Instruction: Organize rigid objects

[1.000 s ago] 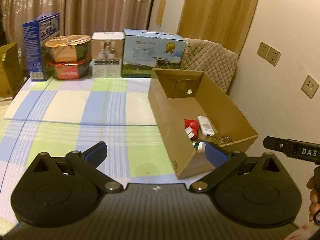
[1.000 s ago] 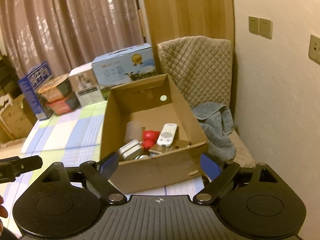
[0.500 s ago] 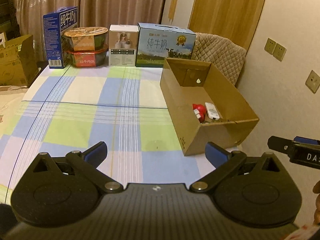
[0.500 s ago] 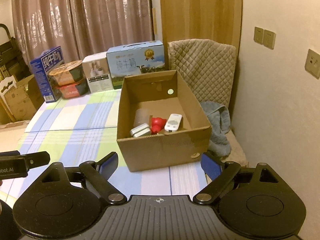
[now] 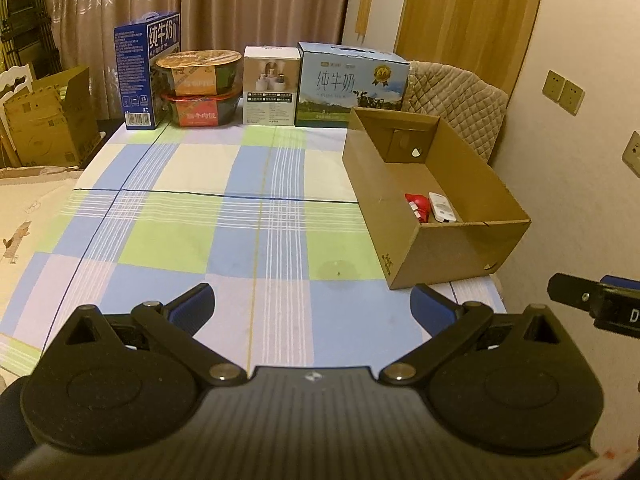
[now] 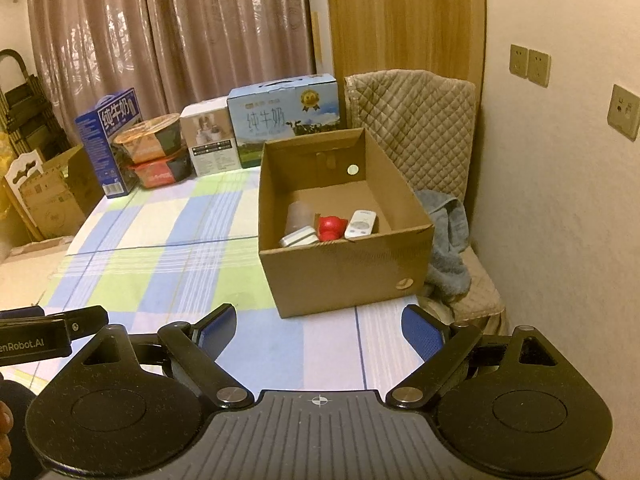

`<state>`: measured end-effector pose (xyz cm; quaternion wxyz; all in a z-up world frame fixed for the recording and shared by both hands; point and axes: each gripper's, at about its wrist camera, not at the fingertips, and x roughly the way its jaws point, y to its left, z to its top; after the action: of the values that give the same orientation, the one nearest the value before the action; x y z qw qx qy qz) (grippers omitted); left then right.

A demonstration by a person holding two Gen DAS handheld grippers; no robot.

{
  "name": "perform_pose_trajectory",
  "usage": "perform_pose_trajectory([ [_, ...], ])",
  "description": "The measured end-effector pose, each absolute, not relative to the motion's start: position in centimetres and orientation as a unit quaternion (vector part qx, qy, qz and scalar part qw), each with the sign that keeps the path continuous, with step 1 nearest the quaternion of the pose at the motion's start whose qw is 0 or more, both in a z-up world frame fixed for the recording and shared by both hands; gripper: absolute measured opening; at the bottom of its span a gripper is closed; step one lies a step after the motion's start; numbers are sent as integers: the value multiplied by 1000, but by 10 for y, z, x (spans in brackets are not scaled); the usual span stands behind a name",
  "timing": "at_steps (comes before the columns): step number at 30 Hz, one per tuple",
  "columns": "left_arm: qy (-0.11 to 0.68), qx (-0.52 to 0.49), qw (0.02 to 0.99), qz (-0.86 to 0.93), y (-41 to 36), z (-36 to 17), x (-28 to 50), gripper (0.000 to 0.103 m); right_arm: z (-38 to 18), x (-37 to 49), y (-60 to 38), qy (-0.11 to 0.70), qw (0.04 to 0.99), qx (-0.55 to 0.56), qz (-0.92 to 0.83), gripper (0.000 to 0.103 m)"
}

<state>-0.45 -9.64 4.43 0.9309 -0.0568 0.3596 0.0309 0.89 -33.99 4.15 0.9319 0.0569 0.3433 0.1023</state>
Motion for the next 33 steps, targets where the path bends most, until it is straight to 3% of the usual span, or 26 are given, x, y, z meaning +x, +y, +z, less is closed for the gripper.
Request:
perform_pose_trajectory([
  [33, 357, -42, 933, 12, -113, 44, -8, 103, 36, 5, -343, 349, 931, 53, 94, 87],
])
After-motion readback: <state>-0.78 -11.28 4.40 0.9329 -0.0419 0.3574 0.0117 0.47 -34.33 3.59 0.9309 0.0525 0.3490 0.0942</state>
